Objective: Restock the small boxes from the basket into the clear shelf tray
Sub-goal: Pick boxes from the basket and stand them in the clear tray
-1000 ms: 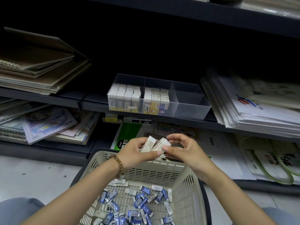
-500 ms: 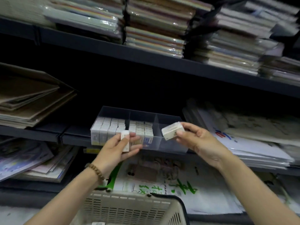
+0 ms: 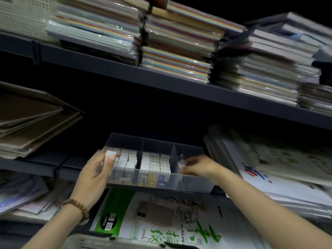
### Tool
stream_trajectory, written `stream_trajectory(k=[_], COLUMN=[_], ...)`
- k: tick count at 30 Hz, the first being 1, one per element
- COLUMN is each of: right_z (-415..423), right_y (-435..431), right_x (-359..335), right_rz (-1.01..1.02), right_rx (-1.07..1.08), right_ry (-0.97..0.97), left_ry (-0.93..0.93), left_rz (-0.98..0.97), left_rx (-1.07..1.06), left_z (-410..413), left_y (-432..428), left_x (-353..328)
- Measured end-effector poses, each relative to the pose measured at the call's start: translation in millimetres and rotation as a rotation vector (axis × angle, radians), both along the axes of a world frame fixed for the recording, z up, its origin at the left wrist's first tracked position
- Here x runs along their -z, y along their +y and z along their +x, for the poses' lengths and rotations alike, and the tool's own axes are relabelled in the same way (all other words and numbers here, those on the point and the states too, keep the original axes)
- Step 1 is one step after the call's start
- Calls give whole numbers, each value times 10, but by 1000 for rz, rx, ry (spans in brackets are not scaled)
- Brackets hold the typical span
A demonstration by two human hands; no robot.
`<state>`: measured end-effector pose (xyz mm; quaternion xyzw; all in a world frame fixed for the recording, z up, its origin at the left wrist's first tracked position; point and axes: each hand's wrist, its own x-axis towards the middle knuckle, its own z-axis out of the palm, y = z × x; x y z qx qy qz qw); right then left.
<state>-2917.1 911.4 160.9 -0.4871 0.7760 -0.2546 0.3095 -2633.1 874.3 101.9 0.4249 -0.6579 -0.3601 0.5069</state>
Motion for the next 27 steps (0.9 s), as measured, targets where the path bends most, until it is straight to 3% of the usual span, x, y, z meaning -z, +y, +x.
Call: stream_trajectory(k=[2, 4, 8, 15, 27], right_z=[-51, -62, 1, 107, 416], right_y=[1, -23, -121, -131, -145], right_x=[-28, -80, -105, -57, -109], right_rz=[11, 77, 265, 198, 266], right_rx=[92, 120, 104, 164, 16], right_ry=[-376, -524, -351, -382, -535], left_ry=[-17, -27, 9, 59, 107], left_rz=[22, 15, 70, 113, 162], left_rx=[-13, -31, -14, -7, -96], left_z=[-3, 11, 42, 159, 577], left_y=[-23, -41, -22, -61, -205], left_x=[54, 71, 63, 79, 71])
